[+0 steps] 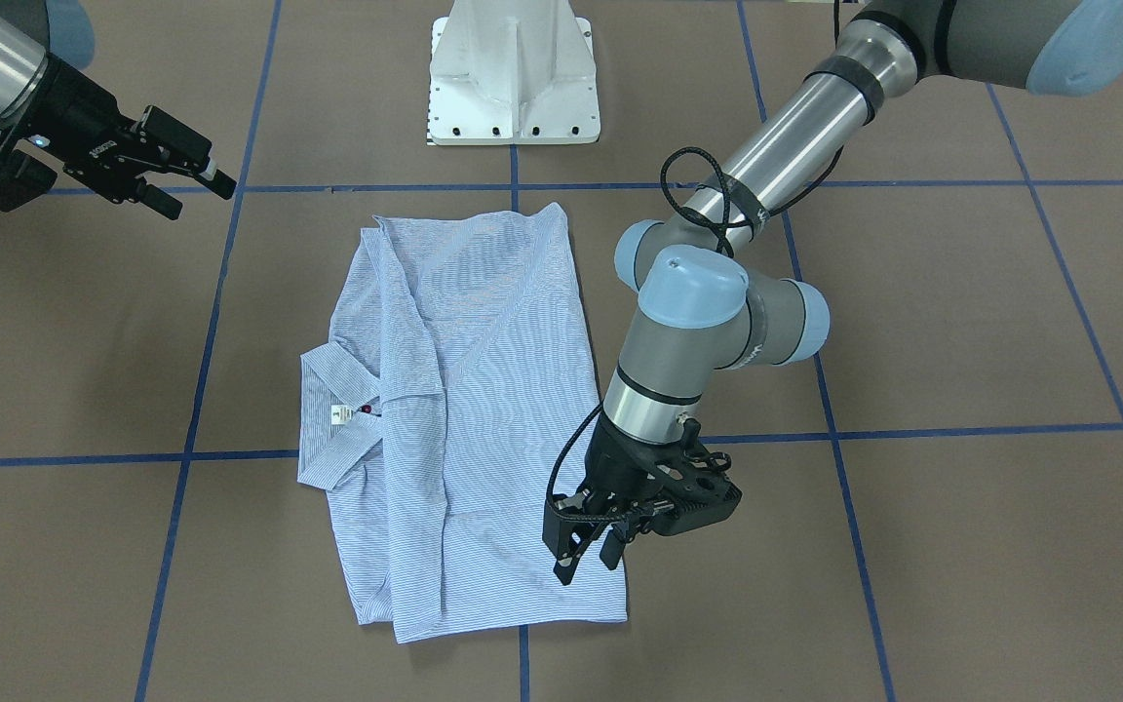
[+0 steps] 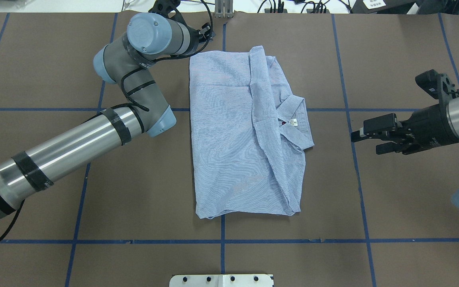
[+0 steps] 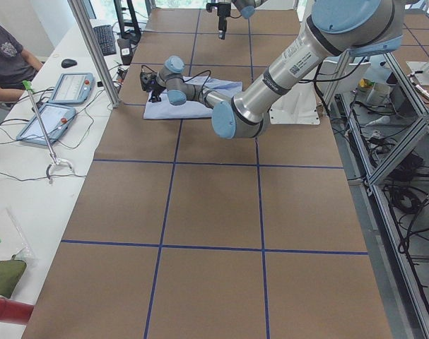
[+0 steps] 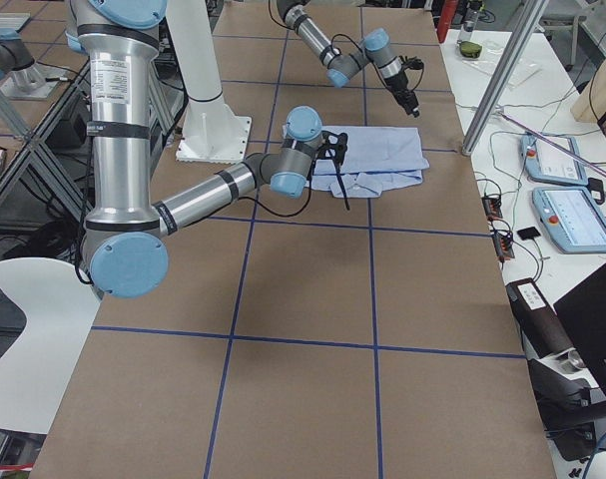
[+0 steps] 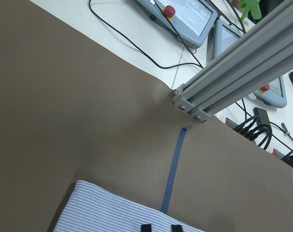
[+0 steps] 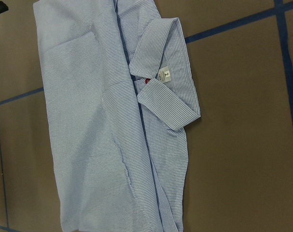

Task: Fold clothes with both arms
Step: 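Move the right gripper over the shirt collar while the left gripper holds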

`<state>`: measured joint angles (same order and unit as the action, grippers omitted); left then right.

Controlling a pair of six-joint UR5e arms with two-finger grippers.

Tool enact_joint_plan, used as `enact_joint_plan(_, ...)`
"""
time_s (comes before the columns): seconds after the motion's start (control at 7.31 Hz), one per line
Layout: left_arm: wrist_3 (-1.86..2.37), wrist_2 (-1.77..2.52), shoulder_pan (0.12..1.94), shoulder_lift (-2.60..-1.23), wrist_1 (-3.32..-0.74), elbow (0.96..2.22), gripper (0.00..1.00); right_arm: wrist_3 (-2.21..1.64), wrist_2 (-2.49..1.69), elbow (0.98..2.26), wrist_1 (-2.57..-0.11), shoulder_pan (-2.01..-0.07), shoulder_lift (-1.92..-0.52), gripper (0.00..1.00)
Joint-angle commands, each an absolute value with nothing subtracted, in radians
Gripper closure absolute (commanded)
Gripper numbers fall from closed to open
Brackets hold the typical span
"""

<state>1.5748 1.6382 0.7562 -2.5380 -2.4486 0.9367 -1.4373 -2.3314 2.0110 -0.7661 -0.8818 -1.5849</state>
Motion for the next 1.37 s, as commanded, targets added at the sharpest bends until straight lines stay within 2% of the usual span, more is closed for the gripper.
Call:
enact_joint_plan(0.0,1.54,1.647,0.758,-2.423,-2.441,1.056,0.01,-1.436,-2.26,2.006,-0.778,-0.83,-1.559,0.0)
enact_joint_plan(0.27,1.503,1.758,0.773,-2.341,-2.377,1.181,0.01,-1.43,-2.188,1.977,-0.866,-0.779,-1.478,0.0)
enact_joint_plan(0.55,1.503,1.775,0.775,-2.213,-2.356,1.361,0.01,-1.299,-2.096,1.977,-1.193,-0.731,-1.319,0.0)
enact_joint_plan(0.68,1.5,1.826,0.775,-2.157,-2.273,1.481,0.01,-1.231,-2.016,1.974,-1.379,-0.682,-1.219,0.0)
enact_joint_plan(0.82,1.479,1.839,0.775,-2.134,-2.203,1.549,0.01,-1.151,-1.94,1.954,-1.557,-0.64,-1.119,0.0)
enact_joint_plan(0.96,1.467,1.847,0.775,-2.099,-2.185,1.602,0.01,-1.075,-1.868,1.856,-1.65,-0.611,-1.004,0.0)
enact_joint_plan(1.23,1.466,1.876,0.773,-2.059,-2.184,1.635,0.01,-1.023,-1.789,1.671,-1.667,-0.591,-0.881,0.0)
